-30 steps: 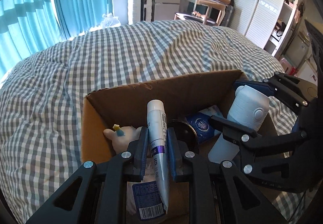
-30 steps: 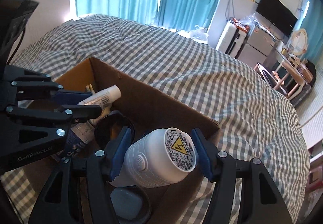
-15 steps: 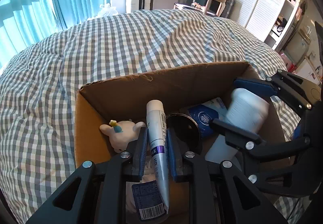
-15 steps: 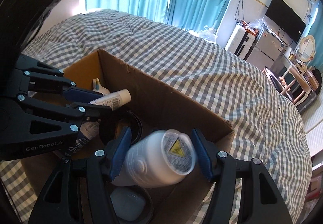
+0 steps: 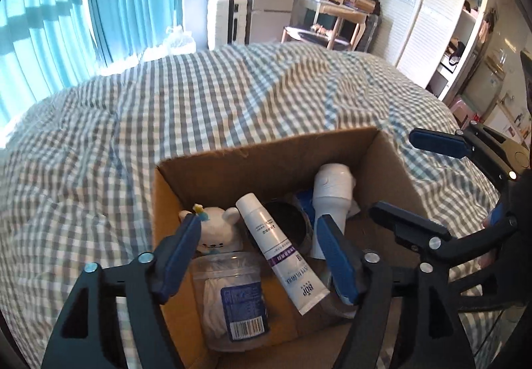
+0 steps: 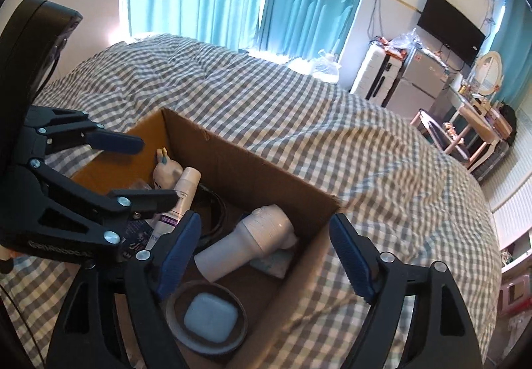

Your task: Organize objects

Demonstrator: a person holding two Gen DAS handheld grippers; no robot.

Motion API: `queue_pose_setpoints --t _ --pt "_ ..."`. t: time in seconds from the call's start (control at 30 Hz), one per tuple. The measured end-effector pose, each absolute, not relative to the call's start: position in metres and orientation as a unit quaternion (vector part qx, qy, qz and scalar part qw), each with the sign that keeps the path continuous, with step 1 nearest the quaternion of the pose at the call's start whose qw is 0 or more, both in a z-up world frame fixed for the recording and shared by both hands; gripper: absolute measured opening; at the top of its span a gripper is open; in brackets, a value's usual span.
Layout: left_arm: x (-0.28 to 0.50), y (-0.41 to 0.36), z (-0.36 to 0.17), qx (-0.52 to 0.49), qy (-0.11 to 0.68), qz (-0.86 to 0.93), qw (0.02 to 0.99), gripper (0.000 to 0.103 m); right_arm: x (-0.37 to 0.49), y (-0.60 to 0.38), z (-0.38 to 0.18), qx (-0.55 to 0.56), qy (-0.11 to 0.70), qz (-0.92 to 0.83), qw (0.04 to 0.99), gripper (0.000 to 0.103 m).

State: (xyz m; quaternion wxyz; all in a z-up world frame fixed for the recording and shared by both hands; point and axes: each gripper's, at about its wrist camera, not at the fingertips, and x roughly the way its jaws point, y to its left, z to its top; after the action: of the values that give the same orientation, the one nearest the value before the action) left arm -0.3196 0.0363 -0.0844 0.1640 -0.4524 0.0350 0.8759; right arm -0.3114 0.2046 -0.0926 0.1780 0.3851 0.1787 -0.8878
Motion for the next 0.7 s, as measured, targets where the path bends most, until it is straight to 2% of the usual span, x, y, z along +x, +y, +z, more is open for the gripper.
queue_pose_setpoints --t 0.4,0.47,0.7 --pt "-0.269 0.016 -0.012 -0.388 0.047 0.911 0.133 0.078 -0.263 0.218 -0.022 0.332 0.172 -0.919 0.127 0.09" --pt "-0.26 0.016 0.002 -0.373 0.05 0.918 0.126 0.089 -0.252 0.22 -0.008 0.318 0.169 -0.925 0.119 0.092" --pt "-0.209 0.008 0.051 -0.317 0.063 0.94 0.107 0.092 -0.202 0.223 0.04 0.278 0.154 -0.943 0.099 0.095"
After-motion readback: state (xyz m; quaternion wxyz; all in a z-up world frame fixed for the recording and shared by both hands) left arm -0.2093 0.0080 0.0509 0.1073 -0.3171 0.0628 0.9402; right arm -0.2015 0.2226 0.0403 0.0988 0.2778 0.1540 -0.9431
